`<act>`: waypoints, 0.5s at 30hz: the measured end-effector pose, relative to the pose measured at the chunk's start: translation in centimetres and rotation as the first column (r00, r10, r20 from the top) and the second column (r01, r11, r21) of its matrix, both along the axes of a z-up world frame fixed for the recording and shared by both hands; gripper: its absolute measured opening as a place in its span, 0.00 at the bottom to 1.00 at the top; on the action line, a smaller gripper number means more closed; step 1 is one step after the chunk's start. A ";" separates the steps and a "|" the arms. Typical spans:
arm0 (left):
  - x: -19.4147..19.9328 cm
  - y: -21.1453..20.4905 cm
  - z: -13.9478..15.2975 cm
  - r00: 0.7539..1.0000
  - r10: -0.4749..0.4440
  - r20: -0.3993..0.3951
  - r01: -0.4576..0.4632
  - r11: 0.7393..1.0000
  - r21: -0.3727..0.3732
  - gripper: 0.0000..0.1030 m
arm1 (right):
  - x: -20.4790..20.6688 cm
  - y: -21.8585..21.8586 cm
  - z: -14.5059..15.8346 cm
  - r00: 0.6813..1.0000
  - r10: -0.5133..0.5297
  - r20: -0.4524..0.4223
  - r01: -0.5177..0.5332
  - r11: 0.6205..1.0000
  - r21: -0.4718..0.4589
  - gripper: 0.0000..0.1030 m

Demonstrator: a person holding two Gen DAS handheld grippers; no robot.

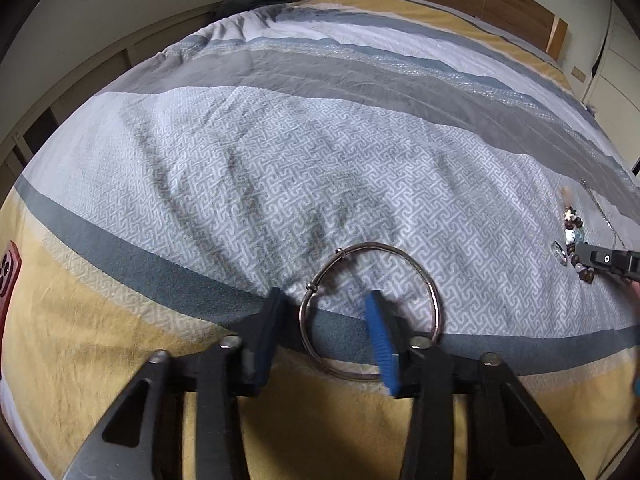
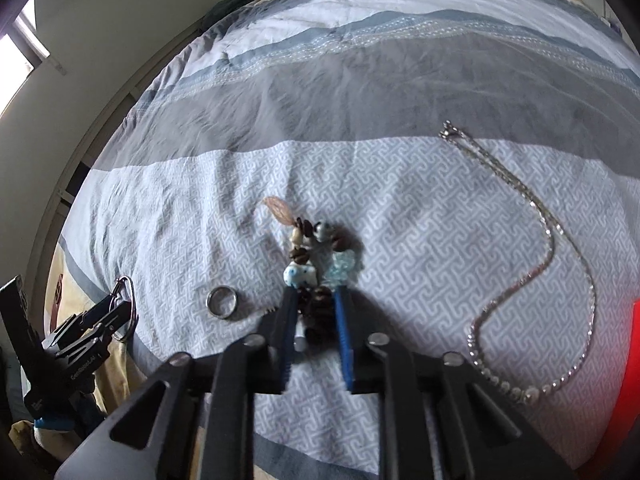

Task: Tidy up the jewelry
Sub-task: 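Grasp the plain silver bangle with the left tool while the right tool grasps the beaded bracelet, then carry the silver bangle and beaded bracelet over the red box with both tools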

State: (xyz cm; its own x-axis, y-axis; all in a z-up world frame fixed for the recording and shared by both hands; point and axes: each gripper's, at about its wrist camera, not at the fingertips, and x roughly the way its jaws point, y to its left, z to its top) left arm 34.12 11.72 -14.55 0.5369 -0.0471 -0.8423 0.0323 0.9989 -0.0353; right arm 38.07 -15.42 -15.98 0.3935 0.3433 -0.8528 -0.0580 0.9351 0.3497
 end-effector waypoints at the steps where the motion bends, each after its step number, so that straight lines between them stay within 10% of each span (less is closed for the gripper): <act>1: 0.0 -0.1 0.1 1.000 -0.002 -0.004 0.002 1.000 -0.006 0.20 | -0.2 -0.1 0.1 1.000 0.004 -0.001 -0.004 1.000 -0.001 0.09; 3: -0.3 -0.3 0.3 1.000 -0.006 -0.011 0.006 1.000 -0.022 0.06 | -0.9 -0.2 0.5 1.000 0.009 -0.002 -0.009 1.000 -0.007 0.09; 15: -5.3 -1.3 4.6 0.999 -0.012 0.034 0.014 0.998 -0.069 0.05 | -7.2 -1.0 7.3 0.995 0.025 0.098 -0.027 0.999 0.026 0.09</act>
State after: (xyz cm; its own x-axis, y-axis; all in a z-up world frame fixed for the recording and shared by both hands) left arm 28.80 10.41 -9.99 0.5641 -0.1120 -0.8181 0.0477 0.9935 -0.1032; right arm 30.83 -16.45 -8.66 0.4654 0.3770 -0.8008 -0.1174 0.9231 0.3663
